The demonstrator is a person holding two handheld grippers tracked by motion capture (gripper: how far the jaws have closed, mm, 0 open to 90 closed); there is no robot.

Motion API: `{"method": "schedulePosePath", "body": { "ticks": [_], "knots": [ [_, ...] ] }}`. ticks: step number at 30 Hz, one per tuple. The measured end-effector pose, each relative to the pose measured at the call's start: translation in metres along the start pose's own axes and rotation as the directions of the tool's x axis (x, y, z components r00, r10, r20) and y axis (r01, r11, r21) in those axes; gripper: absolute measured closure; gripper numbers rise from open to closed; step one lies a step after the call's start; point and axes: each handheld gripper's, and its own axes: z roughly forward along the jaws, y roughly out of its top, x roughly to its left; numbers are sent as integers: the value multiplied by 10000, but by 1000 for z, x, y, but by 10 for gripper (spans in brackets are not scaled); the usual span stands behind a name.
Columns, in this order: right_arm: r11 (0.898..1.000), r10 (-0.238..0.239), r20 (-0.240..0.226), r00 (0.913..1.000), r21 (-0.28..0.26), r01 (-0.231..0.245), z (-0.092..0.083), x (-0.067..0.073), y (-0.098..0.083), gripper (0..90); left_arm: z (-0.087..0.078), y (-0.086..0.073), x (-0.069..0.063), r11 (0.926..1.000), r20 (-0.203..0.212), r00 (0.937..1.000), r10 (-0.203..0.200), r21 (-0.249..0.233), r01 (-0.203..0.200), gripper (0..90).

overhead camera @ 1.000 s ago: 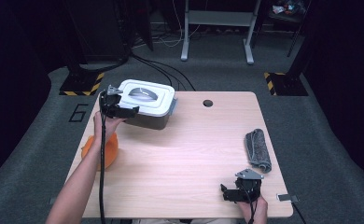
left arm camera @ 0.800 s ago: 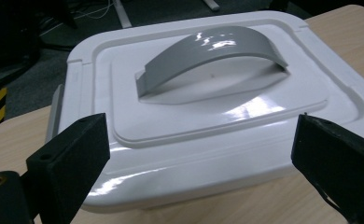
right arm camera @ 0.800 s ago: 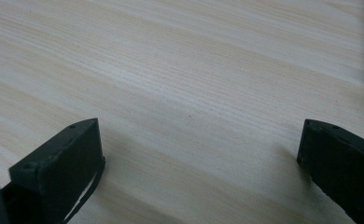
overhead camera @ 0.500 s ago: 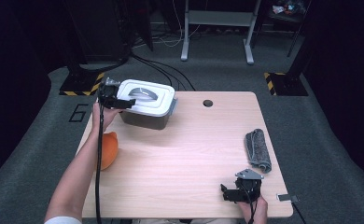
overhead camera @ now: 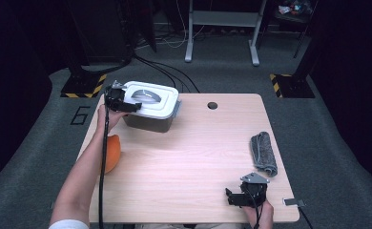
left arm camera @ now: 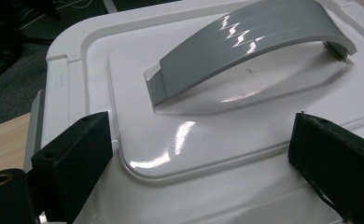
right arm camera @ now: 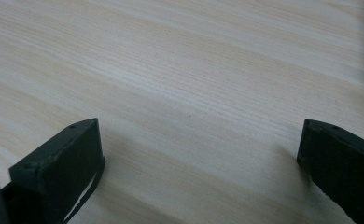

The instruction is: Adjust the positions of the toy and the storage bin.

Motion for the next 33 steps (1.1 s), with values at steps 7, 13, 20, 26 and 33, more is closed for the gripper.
{"method": "schedulePosePath", "body": {
  "ticks": [7,13,20,26,33],
  "knots": [
    [10000,-4,-14,10000,18,4,0,0,0,0,1,1,-3,9999,72,9999,110,-11,-110,66],
    [10000,-4,-14,10000,18,4,0,0,0,0,2,2,-5,9999,176,9998,134,5,-134,66],
    [10000,-2,-18,10000,20,2,0,0,0,0,2,3,-9,9991,368,9985,401,150,-407,66],
    [10000,-4,-20,10000,20,4,0,0,0,0,2,3,-12,9986,451,9978,486,182,-495,66],
    [10000,0,-8,10000,8,0,0,0,0,0,2,4,-17,9979,579,9965,600,225,-614,66]
  ]
}}
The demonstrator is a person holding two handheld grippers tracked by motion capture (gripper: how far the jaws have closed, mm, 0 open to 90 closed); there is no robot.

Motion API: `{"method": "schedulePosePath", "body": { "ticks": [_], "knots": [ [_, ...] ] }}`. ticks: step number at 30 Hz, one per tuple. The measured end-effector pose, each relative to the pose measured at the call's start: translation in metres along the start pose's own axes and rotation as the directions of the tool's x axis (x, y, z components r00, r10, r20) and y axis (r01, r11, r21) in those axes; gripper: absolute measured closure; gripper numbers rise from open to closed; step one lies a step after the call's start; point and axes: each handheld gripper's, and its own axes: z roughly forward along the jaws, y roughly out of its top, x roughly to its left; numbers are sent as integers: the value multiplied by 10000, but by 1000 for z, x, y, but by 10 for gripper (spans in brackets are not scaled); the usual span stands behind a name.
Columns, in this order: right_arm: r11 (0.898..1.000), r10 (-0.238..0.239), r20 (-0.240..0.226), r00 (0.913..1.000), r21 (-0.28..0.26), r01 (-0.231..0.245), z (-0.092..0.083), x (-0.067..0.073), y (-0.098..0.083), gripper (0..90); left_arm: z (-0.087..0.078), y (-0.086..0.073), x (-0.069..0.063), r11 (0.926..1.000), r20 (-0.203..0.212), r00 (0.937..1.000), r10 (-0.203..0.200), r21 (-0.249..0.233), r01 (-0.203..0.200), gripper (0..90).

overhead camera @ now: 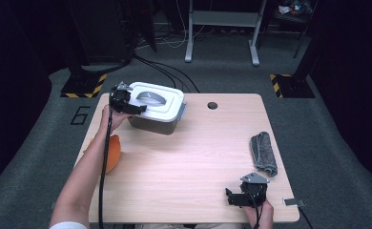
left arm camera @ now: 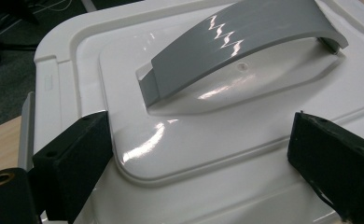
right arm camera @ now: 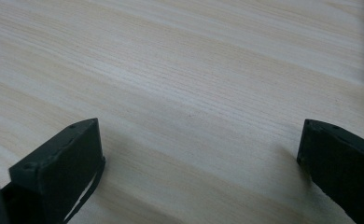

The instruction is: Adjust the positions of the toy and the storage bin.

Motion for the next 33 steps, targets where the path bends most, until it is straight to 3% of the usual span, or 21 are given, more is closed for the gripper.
{"method": "schedulePosePath", "body": {
  "ticks": [11,33],
  "knots": [
    [10000,-2,-6,10000,1,2,0,0,0,0,2,2,-10,9994,319,9989,346,85,-349,65],
    [10000,-1,-10,10000,7,1,0,0,0,0,4,3,-27,9979,798,9947,644,-116,-637,66]
  ]
}}
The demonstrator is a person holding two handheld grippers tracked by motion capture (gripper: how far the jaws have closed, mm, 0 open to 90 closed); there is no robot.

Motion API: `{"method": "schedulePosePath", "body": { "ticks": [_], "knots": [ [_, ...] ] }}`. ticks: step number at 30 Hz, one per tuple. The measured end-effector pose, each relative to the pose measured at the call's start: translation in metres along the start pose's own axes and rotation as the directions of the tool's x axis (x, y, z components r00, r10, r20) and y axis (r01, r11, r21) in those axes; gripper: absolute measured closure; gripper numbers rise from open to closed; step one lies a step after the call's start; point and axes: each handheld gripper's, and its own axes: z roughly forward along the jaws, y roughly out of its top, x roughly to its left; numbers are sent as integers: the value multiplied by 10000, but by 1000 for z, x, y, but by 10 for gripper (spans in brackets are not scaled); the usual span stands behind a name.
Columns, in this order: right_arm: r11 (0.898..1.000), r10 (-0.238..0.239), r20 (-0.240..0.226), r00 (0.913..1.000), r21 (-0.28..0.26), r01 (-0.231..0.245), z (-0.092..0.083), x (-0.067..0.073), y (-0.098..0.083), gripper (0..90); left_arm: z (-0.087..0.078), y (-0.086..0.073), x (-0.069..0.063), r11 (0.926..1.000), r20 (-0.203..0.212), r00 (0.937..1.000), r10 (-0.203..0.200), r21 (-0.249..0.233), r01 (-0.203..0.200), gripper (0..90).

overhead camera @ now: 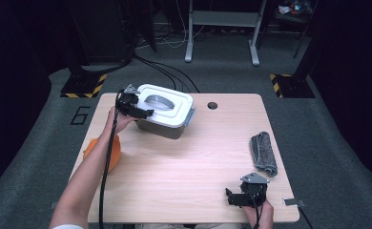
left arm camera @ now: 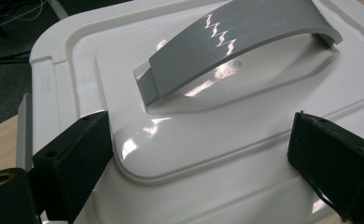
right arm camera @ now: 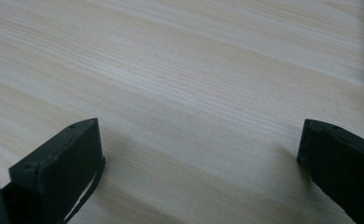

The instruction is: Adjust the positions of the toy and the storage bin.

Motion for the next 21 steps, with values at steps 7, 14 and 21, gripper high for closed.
{"method": "schedulePosePath", "body": {
  "ticks": [7,14,21],
  "knots": [
    [10000,3,17,10000,-8,-3,0,0,0,0,2,2,-9,9998,269,9995,171,24,-172,66],
    [10000,3,21,10000,-18,-3,0,0,0,0,3,3,-17,9994,486,9983,335,-28,-334,66],
    [10000,8,22,10000,-20,-8,0,0,0,0,5,5,-25,9989,720,9963,468,-9,-468,66]
  ]
}}
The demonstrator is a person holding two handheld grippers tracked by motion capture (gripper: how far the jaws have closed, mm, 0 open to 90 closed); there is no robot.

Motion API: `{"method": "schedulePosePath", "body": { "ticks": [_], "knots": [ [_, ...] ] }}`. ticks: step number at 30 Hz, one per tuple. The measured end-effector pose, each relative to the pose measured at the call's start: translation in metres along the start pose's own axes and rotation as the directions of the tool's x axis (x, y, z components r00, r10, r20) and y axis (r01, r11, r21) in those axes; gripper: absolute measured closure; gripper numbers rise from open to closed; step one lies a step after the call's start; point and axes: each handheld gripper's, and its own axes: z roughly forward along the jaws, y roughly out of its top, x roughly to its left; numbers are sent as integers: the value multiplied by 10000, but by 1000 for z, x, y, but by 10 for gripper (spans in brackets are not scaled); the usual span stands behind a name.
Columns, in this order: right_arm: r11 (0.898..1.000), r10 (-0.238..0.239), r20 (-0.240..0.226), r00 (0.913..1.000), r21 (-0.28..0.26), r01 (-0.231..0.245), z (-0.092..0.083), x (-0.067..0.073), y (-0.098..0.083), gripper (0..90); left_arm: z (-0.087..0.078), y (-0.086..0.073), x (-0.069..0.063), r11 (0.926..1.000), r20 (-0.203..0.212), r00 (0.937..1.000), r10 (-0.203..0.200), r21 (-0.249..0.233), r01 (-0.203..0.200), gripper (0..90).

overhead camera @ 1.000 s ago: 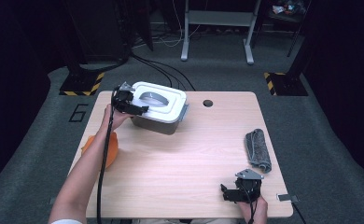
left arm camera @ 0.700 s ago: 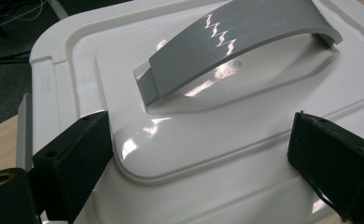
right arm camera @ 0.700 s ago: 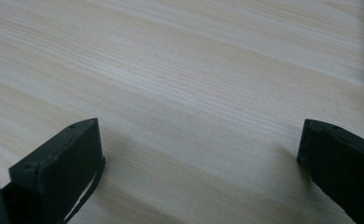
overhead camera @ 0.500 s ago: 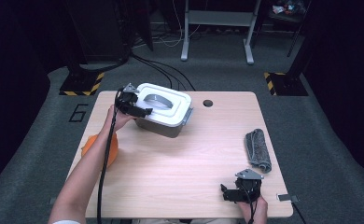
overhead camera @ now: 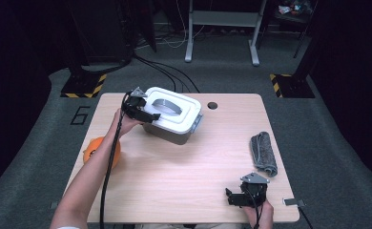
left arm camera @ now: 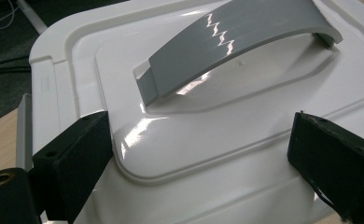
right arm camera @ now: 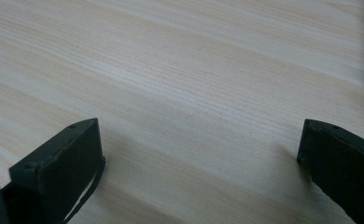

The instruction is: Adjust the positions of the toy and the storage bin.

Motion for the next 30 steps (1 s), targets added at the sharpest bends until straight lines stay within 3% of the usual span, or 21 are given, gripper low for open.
{"method": "schedulePosePath", "body": {
  "ticks": [17,30],
  "knots": [
    [10000,-3,-6,10000,7,3,0,0,0,0,3,4,-12,9994,545,9980,310,159,-319,65],
    [10000,-1,-16,10000,30,1,0,0,0,0,7,5,-27,9983,847,9947,579,-118,-571,66]
  ]
}}
